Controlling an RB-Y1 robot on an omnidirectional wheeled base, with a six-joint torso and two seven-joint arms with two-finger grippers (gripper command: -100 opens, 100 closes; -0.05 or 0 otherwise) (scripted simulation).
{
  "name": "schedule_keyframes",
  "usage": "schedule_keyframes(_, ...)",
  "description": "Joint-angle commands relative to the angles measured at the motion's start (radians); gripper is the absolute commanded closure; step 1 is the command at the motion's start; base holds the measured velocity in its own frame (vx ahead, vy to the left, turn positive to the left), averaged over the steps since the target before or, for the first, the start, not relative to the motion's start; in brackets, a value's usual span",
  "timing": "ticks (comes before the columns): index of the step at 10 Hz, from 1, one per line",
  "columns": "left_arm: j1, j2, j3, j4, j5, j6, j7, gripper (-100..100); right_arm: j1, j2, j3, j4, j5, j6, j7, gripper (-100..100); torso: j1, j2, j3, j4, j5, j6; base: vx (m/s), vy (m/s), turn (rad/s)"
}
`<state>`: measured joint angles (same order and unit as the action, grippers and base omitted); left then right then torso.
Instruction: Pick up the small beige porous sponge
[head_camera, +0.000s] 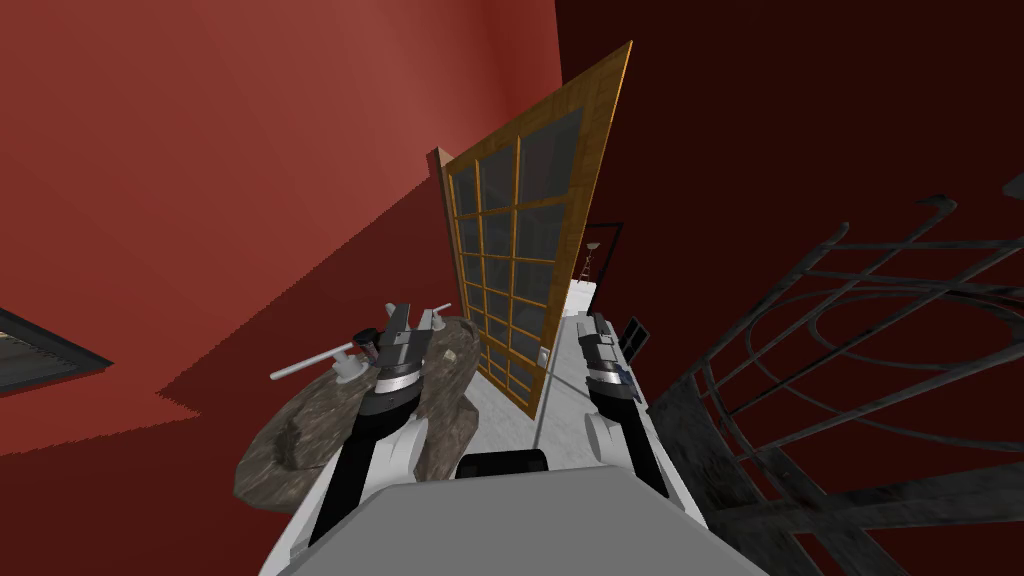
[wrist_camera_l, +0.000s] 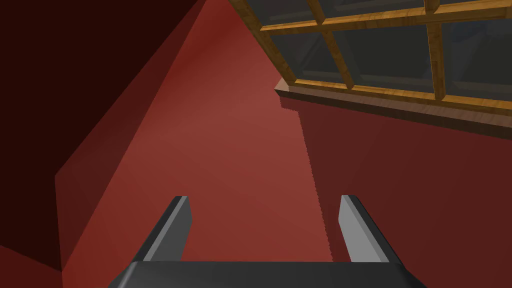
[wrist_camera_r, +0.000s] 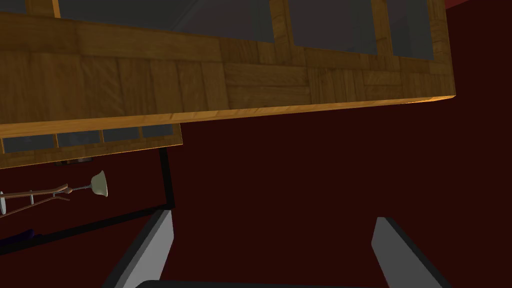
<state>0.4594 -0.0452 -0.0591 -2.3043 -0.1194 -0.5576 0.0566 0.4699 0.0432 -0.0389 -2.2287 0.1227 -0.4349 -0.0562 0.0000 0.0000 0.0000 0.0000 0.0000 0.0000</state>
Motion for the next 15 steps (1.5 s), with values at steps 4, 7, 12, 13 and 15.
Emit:
schedule_keyframes(4,0.017,0.133,0.006,0.006,0.018,0.054,0.004,-100,0.0,0.0,0.0,0.0,0.0,0.0,0.0,0,0.0,-0.001,-0.001,0.0,0.0,0.0,0.016,-0.006,0.008)
schedule_keyframes(7,0.031,0.195,0.011,0.011,0.034,0.097,0.008,-100,0.0,0.0,0.0,0.0,0.0,0.0,0.0,0,0.0,-0.001,-0.001,0.0,0.0,0.0,0.021,-0.006,0.011)
schedule_keyframes(12,0.069,0.281,0.024,0.019,0.075,0.206,0.02,-100,0.0,0.0,0.0,0.0,0.0,0.0,0.0,0,0.0,-0.002,-0.001,0.0,0.0,0.0,0.035,-0.008,0.021)
schedule_keyframes(13,0.079,0.299,0.027,0.022,0.087,0.237,0.024,-100,0.0,0.0,0.0,0.0,0.0,0.0,0.0,0,0.0,-0.002,-0.001,-0.001,0.0,0.0,0.046,-0.011,0.033)
schedule_keyframes(15,0.102,0.331,0.034,0.027,0.112,0.295,0.031,-100,0.0,0.0,0.0,0.0,0.0,0.0,0.0,0,0.0,-0.003,-0.002,-0.001,0.0,0.0,0.052,-0.009,0.031)
